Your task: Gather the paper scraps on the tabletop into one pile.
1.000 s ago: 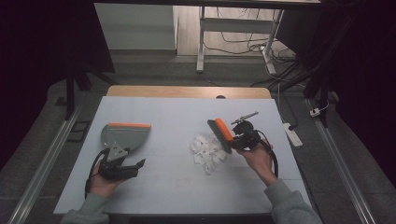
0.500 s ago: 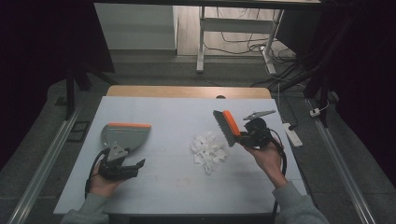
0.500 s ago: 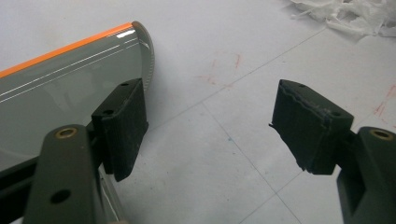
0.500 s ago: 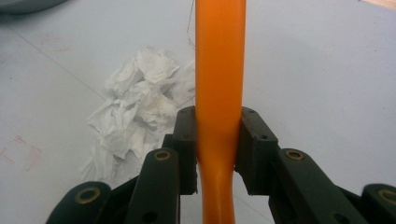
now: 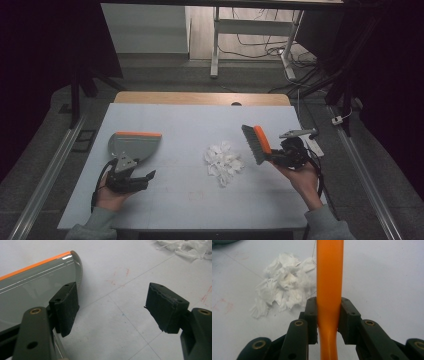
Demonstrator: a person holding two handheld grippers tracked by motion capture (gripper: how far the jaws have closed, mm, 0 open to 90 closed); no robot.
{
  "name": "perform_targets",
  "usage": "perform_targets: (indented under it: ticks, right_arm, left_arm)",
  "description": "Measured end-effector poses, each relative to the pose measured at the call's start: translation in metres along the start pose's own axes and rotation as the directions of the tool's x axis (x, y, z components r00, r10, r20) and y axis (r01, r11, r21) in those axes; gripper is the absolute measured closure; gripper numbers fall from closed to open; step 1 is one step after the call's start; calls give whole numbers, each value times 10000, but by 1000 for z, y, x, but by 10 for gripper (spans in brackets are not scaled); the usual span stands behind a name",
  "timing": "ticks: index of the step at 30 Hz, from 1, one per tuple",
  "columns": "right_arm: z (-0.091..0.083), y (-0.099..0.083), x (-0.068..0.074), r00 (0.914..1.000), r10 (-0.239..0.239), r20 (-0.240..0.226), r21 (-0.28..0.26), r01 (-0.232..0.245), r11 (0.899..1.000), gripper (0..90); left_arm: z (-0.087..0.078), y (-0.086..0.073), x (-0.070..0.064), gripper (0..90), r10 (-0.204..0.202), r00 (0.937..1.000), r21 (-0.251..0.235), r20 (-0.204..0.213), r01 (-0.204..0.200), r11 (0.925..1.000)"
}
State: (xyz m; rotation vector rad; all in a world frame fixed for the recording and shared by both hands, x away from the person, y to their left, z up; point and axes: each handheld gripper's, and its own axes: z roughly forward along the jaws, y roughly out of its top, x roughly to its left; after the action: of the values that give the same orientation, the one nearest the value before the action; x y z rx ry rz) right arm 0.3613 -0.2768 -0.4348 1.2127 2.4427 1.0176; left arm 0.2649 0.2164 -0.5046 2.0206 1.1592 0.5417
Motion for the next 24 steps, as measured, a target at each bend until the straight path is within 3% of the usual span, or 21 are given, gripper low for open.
perform_targets:
  ticks: [16,24]
  right_arm:
    - [-23,-60,-7,9990,-454,40,-937,456,9946,714]
    - [-22,-64,-9,9979,-637,92,-1336,644,9889,714]
  left_arm:
    - [2,0,-3,273,24,10000,67,91,-25,10000]
    - [3,1,-5,272,46,9998,94,176,-48,9999]
